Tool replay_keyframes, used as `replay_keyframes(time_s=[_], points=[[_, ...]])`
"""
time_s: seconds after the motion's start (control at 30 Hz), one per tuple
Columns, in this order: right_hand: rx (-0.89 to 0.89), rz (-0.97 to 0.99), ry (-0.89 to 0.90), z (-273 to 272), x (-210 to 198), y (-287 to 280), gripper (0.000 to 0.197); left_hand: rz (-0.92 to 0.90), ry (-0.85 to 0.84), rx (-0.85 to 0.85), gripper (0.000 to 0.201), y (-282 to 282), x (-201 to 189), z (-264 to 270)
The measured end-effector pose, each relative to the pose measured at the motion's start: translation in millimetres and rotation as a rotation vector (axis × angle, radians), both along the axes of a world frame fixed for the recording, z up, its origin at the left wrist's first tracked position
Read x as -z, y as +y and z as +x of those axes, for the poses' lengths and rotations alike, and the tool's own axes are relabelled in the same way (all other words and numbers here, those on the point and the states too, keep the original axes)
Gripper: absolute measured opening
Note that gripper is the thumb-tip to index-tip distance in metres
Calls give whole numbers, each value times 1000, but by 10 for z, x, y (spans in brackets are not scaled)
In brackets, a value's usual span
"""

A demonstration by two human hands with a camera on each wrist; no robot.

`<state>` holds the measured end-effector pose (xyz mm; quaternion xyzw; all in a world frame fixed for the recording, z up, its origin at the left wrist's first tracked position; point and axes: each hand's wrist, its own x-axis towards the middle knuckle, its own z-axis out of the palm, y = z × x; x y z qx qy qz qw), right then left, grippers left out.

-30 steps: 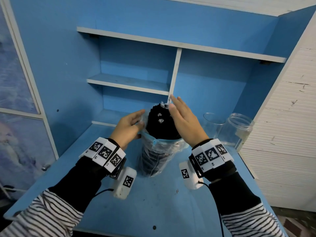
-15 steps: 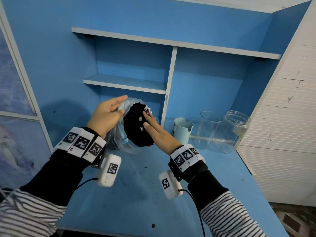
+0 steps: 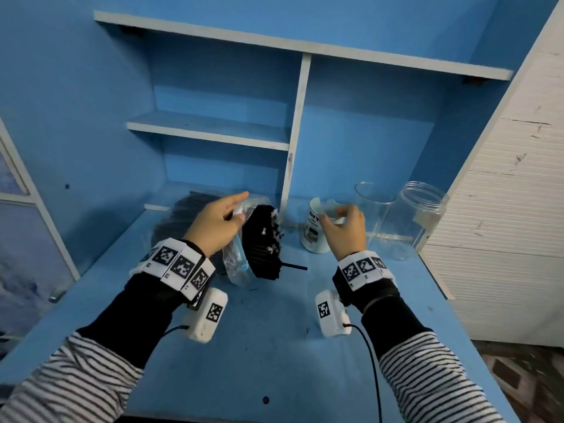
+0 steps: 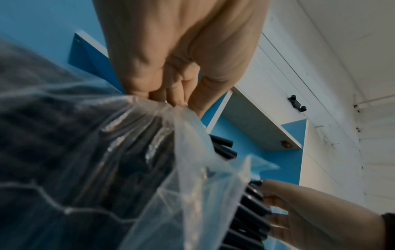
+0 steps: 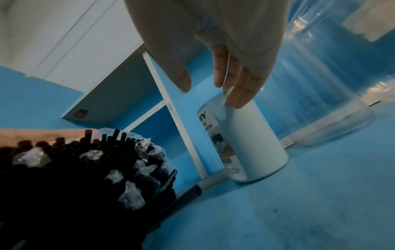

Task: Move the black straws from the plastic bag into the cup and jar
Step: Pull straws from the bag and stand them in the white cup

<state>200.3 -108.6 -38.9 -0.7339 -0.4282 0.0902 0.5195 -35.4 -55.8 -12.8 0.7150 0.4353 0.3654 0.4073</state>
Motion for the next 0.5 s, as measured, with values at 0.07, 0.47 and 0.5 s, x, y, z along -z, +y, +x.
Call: replay_keyframes(time_s=[0.07, 0.47, 0.5], points=[[15, -34, -60, 5, 29, 40, 44, 8, 42, 5, 51, 32, 29, 13], [-18, -150, 13, 55, 36, 120, 72, -2, 74, 24, 52, 51, 59, 49], [-34, -145, 13, 68, 42, 101, 73, -5, 69, 26, 52, 51, 59, 47]])
